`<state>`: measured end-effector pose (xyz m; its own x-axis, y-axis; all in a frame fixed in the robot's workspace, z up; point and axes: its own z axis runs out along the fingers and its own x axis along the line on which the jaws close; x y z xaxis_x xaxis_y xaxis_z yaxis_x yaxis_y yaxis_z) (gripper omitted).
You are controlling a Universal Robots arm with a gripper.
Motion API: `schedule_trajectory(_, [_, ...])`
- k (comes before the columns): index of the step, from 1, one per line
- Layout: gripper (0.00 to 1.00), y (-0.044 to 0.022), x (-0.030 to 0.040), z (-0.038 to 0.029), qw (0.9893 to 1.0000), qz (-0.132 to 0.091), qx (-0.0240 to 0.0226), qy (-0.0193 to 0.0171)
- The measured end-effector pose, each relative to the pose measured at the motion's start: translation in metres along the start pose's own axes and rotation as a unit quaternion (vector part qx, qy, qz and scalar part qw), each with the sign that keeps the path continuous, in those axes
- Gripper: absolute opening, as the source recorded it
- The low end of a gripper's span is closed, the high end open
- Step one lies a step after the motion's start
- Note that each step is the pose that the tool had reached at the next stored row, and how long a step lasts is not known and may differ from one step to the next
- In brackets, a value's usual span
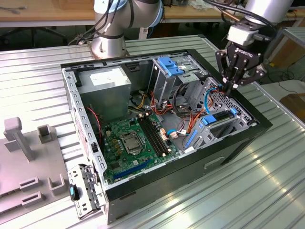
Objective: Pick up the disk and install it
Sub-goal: 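Insert the first disk wire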
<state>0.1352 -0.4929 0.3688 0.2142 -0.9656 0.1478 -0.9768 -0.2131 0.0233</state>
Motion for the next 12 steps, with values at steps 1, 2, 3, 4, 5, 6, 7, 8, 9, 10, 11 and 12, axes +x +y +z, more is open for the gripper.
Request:
schedule_trajectory(1, [0.16, 0.0000, 0.0000, 0.0002, 1.0000, 0.008, -0.0013, -0.0002])
schedule_trajectory(2, [0.16, 0.0000, -0.0001, 0.0008, 0.9998, 0.020, -0.0030, -0.0007])
schedule_trajectory(3, [0.16, 0.0000, -0.0002, 0.0010, 0.9996, 0.027, -0.0040, -0.0007])
schedule_trajectory(4, [0.16, 0.0000, -0.0002, 0.0014, 0.9994, 0.034, -0.0051, -0.0008])
schedule_trajectory(5, [0.16, 0.0000, -0.0001, 0.0019, 0.9992, 0.040, -0.0060, -0.0010])
schedule_trajectory(6, [0.16, 0.0002, 0.0006, 0.0023, 0.9991, 0.042, -0.0063, -0.0010])
schedule_trajectory(7, [0.16, 0.0004, 0.0015, 0.0026, 0.9991, 0.043, -0.0064, -0.0010])
schedule_trajectory(8, [0.16, 0.0009, 0.0039, 0.0033, 0.9990, 0.044, -0.0065, -0.0011])
schedule_trajectory(9, [0.16, 0.0012, 0.0053, 0.0036, 0.9990, 0.044, -0.0066, -0.0010])
schedule_trajectory(10, [0.16, 0.0016, 0.0070, 0.0040, 0.9990, 0.044, -0.0066, -0.0010])
schedule_trajectory(11, [0.16, 0.0023, 0.0103, 0.0048, 0.9990, 0.044, -0.0066, -0.0011])
schedule_trajectory(12, [0.16, 0.0027, 0.0115, 0.0050, 0.9990, 0.044, -0.0066, -0.0010])
